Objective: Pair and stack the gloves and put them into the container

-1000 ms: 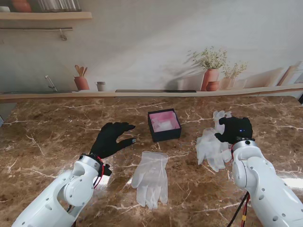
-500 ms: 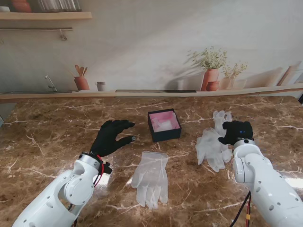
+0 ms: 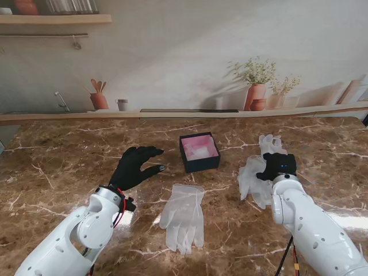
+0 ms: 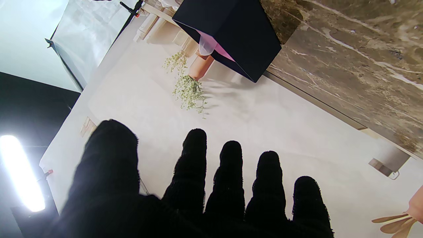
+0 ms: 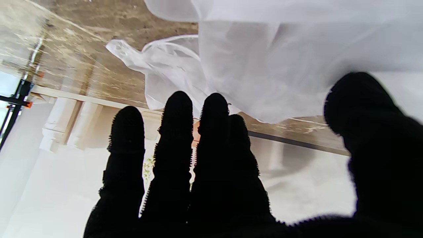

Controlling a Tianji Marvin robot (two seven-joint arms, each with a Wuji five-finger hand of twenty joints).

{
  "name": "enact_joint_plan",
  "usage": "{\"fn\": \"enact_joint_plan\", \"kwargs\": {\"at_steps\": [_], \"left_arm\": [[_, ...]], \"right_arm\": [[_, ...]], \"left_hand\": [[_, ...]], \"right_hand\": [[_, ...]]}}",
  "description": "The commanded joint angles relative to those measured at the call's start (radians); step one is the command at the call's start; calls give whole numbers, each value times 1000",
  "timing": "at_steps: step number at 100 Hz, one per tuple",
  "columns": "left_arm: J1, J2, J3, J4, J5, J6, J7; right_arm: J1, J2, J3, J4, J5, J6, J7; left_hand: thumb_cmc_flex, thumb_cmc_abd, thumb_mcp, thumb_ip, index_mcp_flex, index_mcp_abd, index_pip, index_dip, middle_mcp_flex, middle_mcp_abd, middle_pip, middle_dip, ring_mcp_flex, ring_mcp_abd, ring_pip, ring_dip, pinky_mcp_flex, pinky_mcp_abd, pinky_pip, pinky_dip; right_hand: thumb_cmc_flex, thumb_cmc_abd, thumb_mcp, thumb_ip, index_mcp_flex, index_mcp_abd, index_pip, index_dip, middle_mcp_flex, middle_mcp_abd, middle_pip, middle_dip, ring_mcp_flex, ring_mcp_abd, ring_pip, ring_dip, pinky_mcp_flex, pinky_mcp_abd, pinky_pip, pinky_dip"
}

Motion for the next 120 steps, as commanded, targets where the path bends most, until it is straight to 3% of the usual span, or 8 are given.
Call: {"fn": "enact_joint_plan", "kwargs": {"at_steps": [1, 12, 14, 17, 21, 46, 93, 120], "left_arm": [[5, -1, 3, -2, 0, 4, 0], [5, -2, 3, -2, -1, 5, 3], [5, -2, 3, -2, 0, 6, 3], [6, -2, 2, -2, 0, 6, 4], [7, -2, 1, -3, 0, 6, 5], [9, -1, 0, -6, -2, 5, 0], [17, -7, 13, -23, -53, 3, -13], [26, -5, 16, -98, -152, 31, -92]], "right_arm": [[21, -9, -10, 27, 11, -1, 2], [56, -12, -48, 82, 26, -5, -48], [61, -14, -52, 93, 32, -8, -67], [66, -17, -58, 106, 37, -12, -93], [68, -19, -61, 115, 38, -16, -118], [16, -22, 10, 62, 20, -64, -172], [-181, -50, 212, -159, 41, -279, -339], [-289, -64, 226, -298, 29, -382, -464]], "left_hand": [[6, 41, -28, 26, 27, -7, -13, 12, -17, -27, -27, -9, -43, -56, -42, -13, -17, -6, -41, 11], [8, 41, -28, 26, 28, -8, -12, 13, -18, -26, -28, -9, -43, -58, -42, -12, -16, -7, -44, 13], [9, 41, -28, 26, 28, -8, -12, 14, -18, -24, -28, -9, -44, -58, -43, -13, -16, -7, -44, 13], [8, 41, -29, 26, 30, -9, -11, 14, -17, -25, -28, -9, -43, -58, -43, -12, -16, -7, -45, 14], [8, 41, -29, 26, 29, -9, -11, 15, -18, -26, -28, -9, -44, -59, -43, -13, -16, -6, -46, 15], [9, 41, -29, 26, 34, -8, -9, 18, -19, -24, -30, -10, -44, -59, -46, -14, -17, -1, -51, 20], [40, -6, -25, 27, 78, 9, 20, 37, 19, 16, -9, 2, -26, -8, -21, 12, -21, 46, 31, 104], [66, -114, -24, 24, 200, 72, 95, 72, 149, 38, 43, 81, 23, 26, 17, 66, -25, 69, 137, 175]], "right_hand": [[9, -12, -4, -8, -13, 11, 26, 4, -14, -30, 44, 40, -21, -11, 30, 31, -10, 1, 16, 37], [81, -39, 128, -9, 187, -136, 224, 106, 57, -40, 56, 58, 9, -11, 41, 24, 8, 5, 32, 45], [102, -27, 141, -51, 224, -170, 260, 112, 62, -39, 52, 56, 13, -12, 42, 23, 12, 4, 37, 46], [139, -28, 150, -128, 228, -232, 463, -26, 71, -37, 37, 56, 19, -12, 42, 18, 17, 2, 46, 46], [157, -10, 161, -143, 240, -280, 595, -105, 82, -34, 17, 76, 25, -15, 40, 14, 24, 0, 55, 47], [190, 156, 166, -130, 265, -289, 606, -180, 108, -16, -54, 56, 34, -12, 36, 6, 25, -10, 72, 49], [211, 151, 193, -133, 328, -313, 634, 249, 125, -58, -9, 98, 49, -47, 73, 19, 47, -34, 124, 79], [205, 166, 188, -135, 325, -314, 635, 295, 127, -66, 5, 103, 54, -53, 78, 20, 50, -41, 128, 82]]}}
